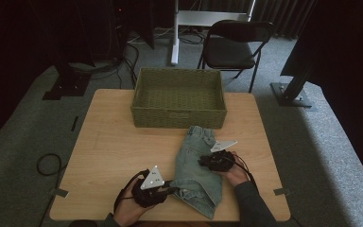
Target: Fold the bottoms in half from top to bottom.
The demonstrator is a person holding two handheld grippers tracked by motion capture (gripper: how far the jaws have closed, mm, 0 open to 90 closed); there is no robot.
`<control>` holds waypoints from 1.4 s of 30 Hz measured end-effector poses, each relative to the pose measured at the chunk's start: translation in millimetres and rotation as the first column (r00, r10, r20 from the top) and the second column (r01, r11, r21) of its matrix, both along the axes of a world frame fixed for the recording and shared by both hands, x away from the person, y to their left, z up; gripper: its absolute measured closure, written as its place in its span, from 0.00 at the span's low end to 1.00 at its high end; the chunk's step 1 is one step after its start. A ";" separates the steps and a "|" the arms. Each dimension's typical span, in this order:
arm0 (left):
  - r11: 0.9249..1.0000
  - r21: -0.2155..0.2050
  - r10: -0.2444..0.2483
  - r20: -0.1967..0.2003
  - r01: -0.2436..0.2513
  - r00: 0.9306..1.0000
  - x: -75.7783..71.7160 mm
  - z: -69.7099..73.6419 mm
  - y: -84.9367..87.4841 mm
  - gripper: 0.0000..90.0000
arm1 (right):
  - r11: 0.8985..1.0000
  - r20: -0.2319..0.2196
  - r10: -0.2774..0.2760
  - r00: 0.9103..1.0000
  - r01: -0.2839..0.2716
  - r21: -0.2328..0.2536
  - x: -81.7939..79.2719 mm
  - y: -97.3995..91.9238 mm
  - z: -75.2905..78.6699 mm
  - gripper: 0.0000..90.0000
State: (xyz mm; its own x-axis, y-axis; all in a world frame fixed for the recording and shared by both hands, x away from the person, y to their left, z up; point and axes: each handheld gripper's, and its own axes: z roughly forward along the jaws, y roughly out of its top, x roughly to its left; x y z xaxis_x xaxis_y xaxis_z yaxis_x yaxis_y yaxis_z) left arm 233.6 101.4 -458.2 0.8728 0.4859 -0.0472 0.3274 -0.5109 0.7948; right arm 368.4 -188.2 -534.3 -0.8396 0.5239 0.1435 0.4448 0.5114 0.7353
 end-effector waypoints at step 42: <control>0.967 -0.095 0.227 -0.111 -0.238 0.968 149.2 -27.6 -21.9 0.84 | 0.998 0.155 0.045 0.987 -0.050 0.028 -98.4 -3.7 36.5 0.14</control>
